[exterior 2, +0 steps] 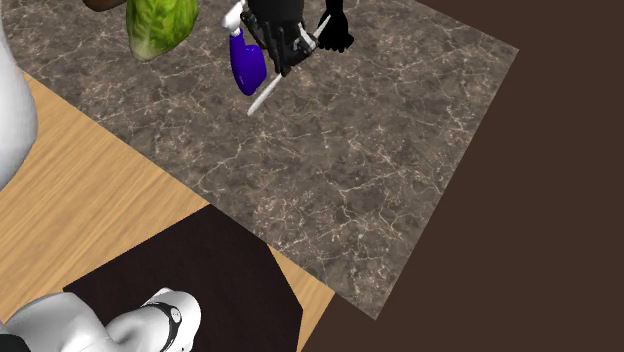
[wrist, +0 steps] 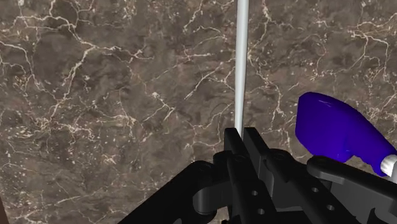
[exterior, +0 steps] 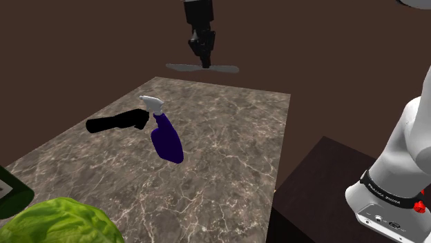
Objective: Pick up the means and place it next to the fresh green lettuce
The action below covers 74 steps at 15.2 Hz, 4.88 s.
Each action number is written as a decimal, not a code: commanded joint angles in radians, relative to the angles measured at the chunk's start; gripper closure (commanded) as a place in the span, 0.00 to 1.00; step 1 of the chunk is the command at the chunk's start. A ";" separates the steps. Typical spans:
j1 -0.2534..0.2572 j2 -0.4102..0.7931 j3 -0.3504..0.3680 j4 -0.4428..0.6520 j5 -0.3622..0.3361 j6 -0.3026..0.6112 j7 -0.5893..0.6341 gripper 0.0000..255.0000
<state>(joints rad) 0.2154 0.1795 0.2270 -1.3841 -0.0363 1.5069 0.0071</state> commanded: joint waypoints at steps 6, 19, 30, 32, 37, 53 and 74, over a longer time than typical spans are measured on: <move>0.075 -0.094 0.062 -0.128 0.023 0.036 0.141 1.00; 0.229 -0.139 0.201 -0.187 0.045 0.055 0.435 1.00; 0.394 -0.023 0.327 -0.062 -0.009 0.035 0.722 1.00; 0.433 0.015 0.346 -0.019 -0.030 0.025 0.776 1.00; 0.552 0.135 0.384 0.123 -0.099 -0.015 0.911 1.00; 0.595 0.176 0.393 -0.006 -0.123 0.148 0.981 1.00; 0.575 0.200 0.378 -0.261 -0.144 0.420 0.993 1.00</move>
<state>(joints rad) 0.7903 0.3775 0.6063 -1.6347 -0.1785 1.9157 0.9981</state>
